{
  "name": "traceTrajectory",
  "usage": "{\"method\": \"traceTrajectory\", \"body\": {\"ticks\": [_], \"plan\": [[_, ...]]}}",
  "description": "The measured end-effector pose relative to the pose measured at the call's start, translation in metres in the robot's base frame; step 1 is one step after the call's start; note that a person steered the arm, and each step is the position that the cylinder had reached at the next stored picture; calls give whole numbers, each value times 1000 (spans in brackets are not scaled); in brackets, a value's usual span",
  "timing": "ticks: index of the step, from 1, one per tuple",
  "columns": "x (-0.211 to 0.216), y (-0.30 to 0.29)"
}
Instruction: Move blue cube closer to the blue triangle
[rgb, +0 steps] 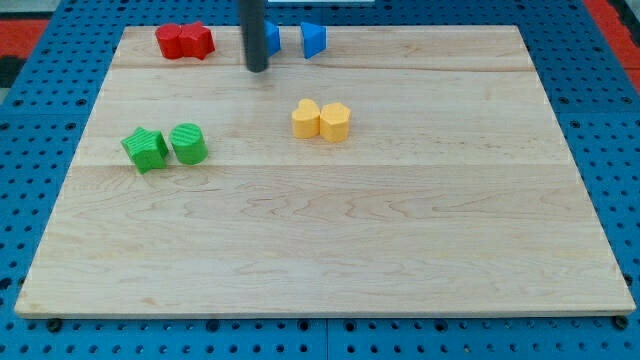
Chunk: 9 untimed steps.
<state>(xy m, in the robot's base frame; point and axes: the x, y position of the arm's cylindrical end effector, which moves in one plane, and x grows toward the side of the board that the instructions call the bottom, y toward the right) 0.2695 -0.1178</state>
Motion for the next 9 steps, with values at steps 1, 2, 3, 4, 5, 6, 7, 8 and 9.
{"method": "traceTrajectory", "body": {"ticks": [1, 2, 3, 4, 5, 6, 7, 8, 9], "plan": [[-26, -45], [-52, -36], [-53, -32], [-71, -21], [-74, 3], [-68, 15], [-62, 29], [-60, 44], [-64, 19]]}}
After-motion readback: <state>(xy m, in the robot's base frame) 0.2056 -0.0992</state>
